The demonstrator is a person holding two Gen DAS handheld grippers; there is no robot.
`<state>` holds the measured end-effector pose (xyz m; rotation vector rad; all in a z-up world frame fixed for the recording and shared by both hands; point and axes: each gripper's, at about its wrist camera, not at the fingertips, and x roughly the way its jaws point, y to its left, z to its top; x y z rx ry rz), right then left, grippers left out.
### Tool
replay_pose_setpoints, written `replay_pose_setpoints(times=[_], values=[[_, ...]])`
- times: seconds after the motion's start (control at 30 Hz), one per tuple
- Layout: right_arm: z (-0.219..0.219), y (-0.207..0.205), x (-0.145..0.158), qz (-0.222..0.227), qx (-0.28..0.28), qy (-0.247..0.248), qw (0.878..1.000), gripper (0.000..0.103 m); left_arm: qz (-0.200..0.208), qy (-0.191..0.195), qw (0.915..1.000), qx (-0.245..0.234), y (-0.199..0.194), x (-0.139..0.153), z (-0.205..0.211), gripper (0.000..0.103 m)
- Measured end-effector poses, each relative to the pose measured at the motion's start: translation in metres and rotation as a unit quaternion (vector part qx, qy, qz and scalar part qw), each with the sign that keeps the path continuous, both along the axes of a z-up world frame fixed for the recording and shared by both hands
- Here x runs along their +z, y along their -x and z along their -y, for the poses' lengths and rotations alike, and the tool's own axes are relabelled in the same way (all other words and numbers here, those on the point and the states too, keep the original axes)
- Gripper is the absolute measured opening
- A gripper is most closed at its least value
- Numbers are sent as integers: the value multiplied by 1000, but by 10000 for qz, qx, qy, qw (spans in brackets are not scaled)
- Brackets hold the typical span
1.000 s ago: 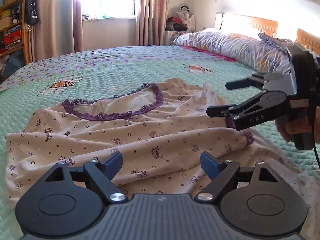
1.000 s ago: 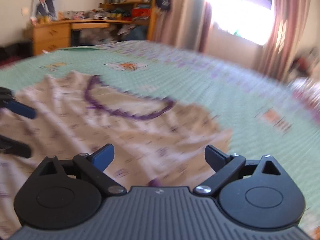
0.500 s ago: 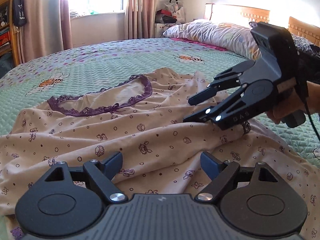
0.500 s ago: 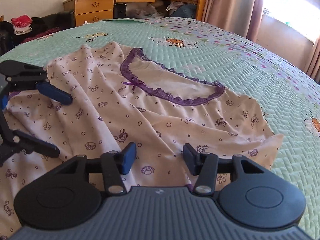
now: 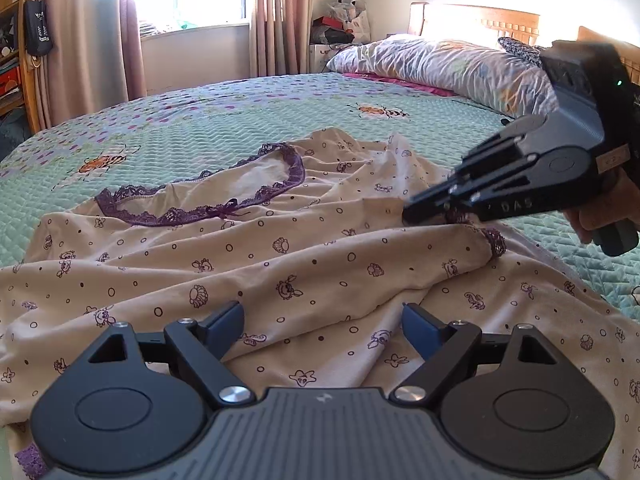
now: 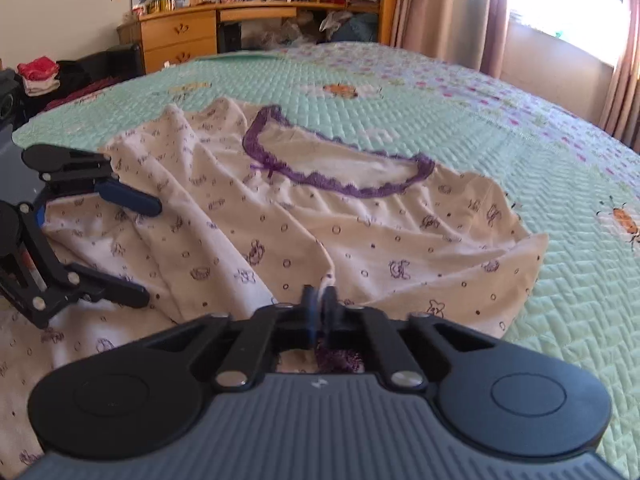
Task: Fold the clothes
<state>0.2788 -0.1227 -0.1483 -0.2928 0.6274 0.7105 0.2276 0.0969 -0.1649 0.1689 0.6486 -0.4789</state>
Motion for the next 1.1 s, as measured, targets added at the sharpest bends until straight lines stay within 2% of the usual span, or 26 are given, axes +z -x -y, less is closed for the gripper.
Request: replay_pose_setpoints(times=[0.13,0.2,0.3,0.37,0.43,0.53,0.63,0.67,0.7,0.73,0.77,0.87,1.03,1.07,1.1], values=[[-9,7,15,620,-121,315,9975,2,-59,-166,9998,-29,-1,-5,5,89],[-8,1,22,791,-538,436,9945,1,-70,-186,9998,-47,0,-5,5,90],[-3,-15,16,531,-1101,590,9907,1,-93,-172,9998,-80,0,-6,4,90],[-3,-19,2,307,-1258,876,9877,0,-94,-171,9998,-99,1,-5,4,90],[0,-19,-1,259,-1338,778,9876,1,-91,-165,9998,-103,2,-5,3,90],[-10,-20,10,261,-833,299,9957,10,-78,-161,9998,-130,3,-5,3,91],[-20,-21,21,262,-325,-182,9990,11,-56,-126,9998,-160,4,-5,3,92],[-23,-22,24,262,-155,-342,9990,18,-50,-108,9998,-163,4,-6,3,92],[-26,-22,28,262,15,-502,9984,30,-44,-90,9998,-166,5,-6,2,92],[-29,-23,32,261,185,-662,9973,33,-39,-71,9998,-169,5,-6,2,92],[-40,-25,31,269,358,-593,9972,34,-34,-56,9998,-170,5,-7,2,92],[-82,-36,18,305,822,80,9961,32,-16,-51,9998,-177,4,-8,2,93],[-108,-41,8,297,1137,450,9921,32,9,-97,9998,-188,5,-9,3,94],[-114,-42,5,295,1200,523,9910,30,9,-100,9998,-188,5,-9,3,94],[-119,-43,3,294,1262,597,9898,21,11,-98,9998,-188,5,-9,3,94]])
